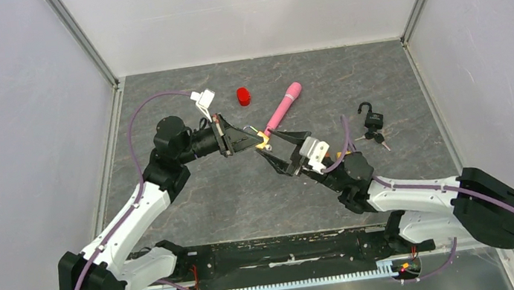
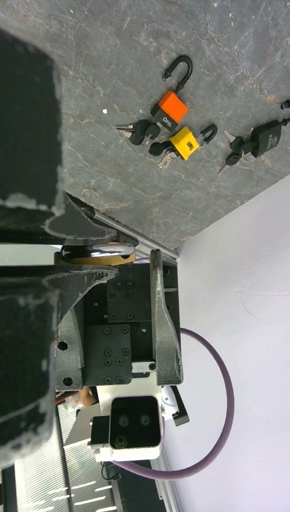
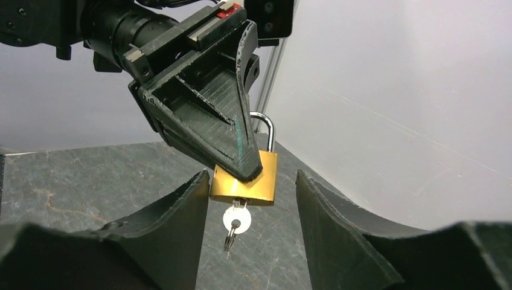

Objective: Unlock with the key

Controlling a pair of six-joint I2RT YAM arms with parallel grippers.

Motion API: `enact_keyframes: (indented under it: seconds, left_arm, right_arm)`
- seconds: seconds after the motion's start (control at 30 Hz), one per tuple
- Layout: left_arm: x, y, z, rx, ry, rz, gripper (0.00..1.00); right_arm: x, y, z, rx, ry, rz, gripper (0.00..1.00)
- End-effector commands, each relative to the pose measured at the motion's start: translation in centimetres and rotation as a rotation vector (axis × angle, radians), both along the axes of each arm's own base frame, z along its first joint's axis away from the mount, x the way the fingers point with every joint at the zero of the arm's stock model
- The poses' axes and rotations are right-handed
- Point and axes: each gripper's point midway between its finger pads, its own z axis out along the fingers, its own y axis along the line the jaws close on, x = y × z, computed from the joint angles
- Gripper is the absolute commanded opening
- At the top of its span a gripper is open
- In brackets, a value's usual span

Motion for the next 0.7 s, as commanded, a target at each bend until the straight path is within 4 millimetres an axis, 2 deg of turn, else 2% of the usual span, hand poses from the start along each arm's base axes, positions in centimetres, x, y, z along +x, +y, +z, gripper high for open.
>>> enact_keyframes:
  seconds: [0.0, 0.1, 0.33, 0.53, 0.6, 0.67]
  left_arm:
    - [0.19, 0.01, 1.11, -0.018, -0.063, 0.008, 0.02]
    - [0.13, 0.01, 1.34, -0.021, -0.068, 0.005, 0.02]
    - [0.15, 0.09, 1.82, -0.029, -0.072, 0.015, 0.02]
    - [0.13, 0.08, 1.96, -0.033, -0.067, 0.015, 0.02]
    - [0.14, 0.09, 2.02, -0.034, -0.069, 0.016, 0.02]
    - [0.13, 0.07, 1.96, -0.033, -0.066, 0.015, 0.02]
  right_arm:
    - [0.14, 0.20, 2.55, 0.063, -0.029, 0.003, 0.54]
    - [0.28, 0.42, 2.30, 0.050, -0.018, 0.004, 0.49]
    - [0.28, 0.67, 1.87, 0.037, -0.005, 0.012, 0.53]
    - [0.48, 0.94, 1.89, 0.032, -0.003, 0.010, 0.50]
    - [0.54, 1.04, 1.82, 0.027, -0.002, 0.010, 0.44]
    - [0.54, 1.10, 1.81, 0.025, -0.003, 0.010, 0.28]
